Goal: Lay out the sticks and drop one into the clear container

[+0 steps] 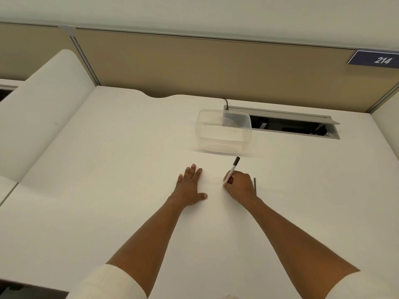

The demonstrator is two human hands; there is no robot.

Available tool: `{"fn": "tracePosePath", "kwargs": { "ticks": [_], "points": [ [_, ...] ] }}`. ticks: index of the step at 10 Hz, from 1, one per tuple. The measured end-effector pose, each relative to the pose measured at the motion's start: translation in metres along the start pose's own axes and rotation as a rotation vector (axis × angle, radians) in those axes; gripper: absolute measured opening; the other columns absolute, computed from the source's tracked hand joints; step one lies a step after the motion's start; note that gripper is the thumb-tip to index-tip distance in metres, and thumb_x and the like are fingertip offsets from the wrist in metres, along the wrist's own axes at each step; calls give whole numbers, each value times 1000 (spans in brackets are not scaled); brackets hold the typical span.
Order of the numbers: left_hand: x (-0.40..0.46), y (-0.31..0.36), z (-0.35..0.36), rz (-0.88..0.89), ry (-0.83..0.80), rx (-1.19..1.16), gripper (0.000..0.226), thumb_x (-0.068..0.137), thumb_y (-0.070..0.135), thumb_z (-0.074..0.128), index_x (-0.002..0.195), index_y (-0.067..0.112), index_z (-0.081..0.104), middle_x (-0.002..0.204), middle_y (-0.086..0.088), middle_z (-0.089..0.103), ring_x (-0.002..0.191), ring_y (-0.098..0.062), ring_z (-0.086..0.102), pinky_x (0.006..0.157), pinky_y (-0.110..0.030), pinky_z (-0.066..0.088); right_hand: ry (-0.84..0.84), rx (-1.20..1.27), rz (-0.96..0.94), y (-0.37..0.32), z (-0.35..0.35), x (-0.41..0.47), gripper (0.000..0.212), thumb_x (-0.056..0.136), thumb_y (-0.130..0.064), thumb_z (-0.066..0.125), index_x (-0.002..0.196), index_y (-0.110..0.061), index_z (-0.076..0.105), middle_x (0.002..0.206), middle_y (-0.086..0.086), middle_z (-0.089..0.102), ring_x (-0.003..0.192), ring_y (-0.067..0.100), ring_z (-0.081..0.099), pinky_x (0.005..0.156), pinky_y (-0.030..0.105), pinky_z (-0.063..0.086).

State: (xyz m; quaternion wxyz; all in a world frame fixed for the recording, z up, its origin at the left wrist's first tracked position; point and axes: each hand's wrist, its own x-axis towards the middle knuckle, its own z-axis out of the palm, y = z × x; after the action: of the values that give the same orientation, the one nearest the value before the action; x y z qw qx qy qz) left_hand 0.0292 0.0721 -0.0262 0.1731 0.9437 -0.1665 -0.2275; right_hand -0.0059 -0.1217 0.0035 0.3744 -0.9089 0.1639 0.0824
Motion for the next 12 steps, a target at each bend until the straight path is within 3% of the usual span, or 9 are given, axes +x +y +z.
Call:
{"fn": "tracePosePath", "kwargs": {
  "ticks": [2,9,11,12],
  "points": [
    [-1,-4,3,14,0,-3,97,88,45,61,154,22,-5,161,-3,-20,149,-21,-17,119,-42,-7,-6,-43,1,-1,3,2,11,76,-12,63,75,-23,63,75,-3,69,77,19,66,68,26,48],
    [2,-8,8,16,24,-14,97,87,47,62,154,24,-5,162,0,-19,149,-18,-17,119,-40,-8,-36,-81,-15,3,-5,9,9,79,-13,63,85,-15,69,81,-1,70,81,19,65,67,24,44],
    [3,-8,8,15,23,-12,97,87,47,62,154,24,-5,162,0,-19,149,-18,-17,119,-40,-7,-47,-96,-1,5,-11,8,9,80,-15,62,84,-18,69,75,-7,64,77,15,61,58,21,42],
    [3,-6,6,8,17,-10,97,87,46,62,154,23,-4,162,-1,-18,149,-19,-17,119,-41,-7,-53,-121,5,5,-14,7,11,81,-15,60,87,-17,70,78,-5,65,81,17,63,66,23,45]
  ]
}}
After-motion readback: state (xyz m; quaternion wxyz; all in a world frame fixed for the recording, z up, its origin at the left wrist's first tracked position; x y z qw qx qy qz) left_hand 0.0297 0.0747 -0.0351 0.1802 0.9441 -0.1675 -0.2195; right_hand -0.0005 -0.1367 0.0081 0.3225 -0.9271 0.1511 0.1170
